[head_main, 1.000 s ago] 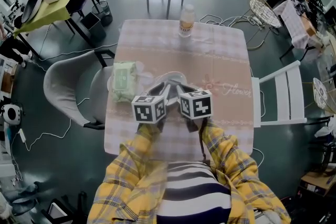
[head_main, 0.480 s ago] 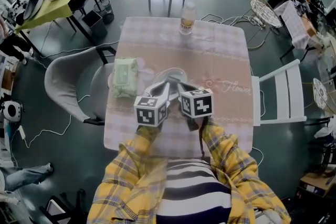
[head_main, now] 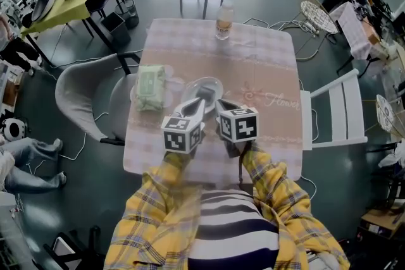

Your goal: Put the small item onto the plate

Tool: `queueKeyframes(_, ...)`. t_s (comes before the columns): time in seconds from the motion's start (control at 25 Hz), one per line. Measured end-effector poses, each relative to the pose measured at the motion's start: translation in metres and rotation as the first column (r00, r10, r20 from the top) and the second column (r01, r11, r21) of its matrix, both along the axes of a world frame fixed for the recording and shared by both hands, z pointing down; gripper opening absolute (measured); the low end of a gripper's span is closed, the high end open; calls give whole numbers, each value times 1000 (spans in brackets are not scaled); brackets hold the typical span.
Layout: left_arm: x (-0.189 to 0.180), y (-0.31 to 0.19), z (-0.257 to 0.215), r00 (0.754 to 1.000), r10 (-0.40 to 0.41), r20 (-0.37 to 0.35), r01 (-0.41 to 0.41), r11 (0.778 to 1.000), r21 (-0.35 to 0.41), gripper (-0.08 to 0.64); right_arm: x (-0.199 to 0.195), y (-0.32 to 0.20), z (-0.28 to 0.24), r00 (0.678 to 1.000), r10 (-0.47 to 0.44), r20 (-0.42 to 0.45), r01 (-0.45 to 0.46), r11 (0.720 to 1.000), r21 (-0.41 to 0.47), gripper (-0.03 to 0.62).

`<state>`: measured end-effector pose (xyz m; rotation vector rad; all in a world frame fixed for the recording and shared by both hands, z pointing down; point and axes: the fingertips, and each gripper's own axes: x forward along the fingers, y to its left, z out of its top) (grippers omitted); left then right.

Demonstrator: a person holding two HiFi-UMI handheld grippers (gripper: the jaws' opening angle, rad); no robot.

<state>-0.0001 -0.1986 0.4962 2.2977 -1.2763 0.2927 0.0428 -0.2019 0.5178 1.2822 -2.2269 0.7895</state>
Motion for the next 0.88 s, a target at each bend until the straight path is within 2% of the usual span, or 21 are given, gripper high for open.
queueKeyframes(0.56,10,28,-4,1000,-19,6,19,1000,3,0,11,26,-11,1000,-16,14,15,999,39,2)
queueKeyframes(0.88,6,42,1,998,-57,20,57,998,-8,0,10,38,-13,999,-46,21,45,998,43,2)
